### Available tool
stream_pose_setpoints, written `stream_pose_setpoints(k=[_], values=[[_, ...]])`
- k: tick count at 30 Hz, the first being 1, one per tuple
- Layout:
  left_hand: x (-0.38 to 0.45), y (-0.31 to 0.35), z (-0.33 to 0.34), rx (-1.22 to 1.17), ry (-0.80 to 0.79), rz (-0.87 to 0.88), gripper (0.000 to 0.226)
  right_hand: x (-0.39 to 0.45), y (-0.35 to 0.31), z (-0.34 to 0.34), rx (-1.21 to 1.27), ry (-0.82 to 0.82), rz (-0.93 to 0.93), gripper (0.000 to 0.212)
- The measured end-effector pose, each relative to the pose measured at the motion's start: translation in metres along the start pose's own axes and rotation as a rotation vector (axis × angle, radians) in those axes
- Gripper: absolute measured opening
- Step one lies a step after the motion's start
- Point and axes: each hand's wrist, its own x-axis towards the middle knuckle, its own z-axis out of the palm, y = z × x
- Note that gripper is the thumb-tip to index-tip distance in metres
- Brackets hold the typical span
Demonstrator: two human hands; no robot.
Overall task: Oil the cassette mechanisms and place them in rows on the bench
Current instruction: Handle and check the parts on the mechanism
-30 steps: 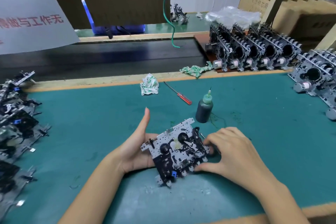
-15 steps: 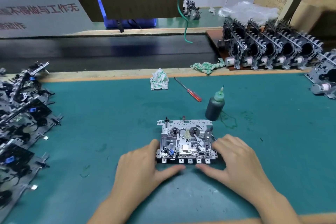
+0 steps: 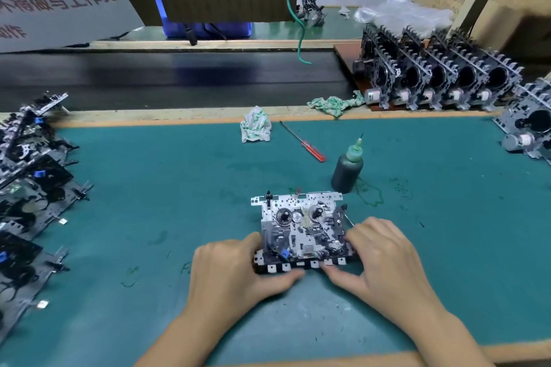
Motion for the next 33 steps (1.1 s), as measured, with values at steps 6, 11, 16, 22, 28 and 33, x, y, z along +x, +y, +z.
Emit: stream_pose_setpoints(k=[6, 11, 16, 22, 28, 33], values=[[-0.003, -0.003, 0.001, -0.002, -0.003, 0.024, 0.061, 0.003, 0.006, 0.0, 0.01, -0.033, -0.069, 0.05], [-0.002, -0.007, 0.0, -0.037, -0.028, 0.068, 0.06, 0.001, 0.004, 0.002, 0.01, -0.002, -0.049, 0.051], [0.001, -0.006, 0.0, -0.032, -0.022, 0.061, 0.056, 0.001, 0.002, 0.003, -0.013, 0.005, -0.051, 0.051], [0.0, -0.004, 0.001, 0.032, -0.01, 0.013, 0.059, 0.001, 0.0, 0.007, -0.043, 0.037, -0.018, 0.051], [-0.003, -0.004, 0.005, 0.068, 0.016, 0.075, 0.061, 0.001, -0.001, 0.005, -0.033, 0.033, 0.005, 0.059], [0.0, -0.005, 0.005, 0.087, 0.034, 0.067, 0.063, 0.0, -0.013, 0.008, -0.087, 0.119, 0.094, 0.058]])
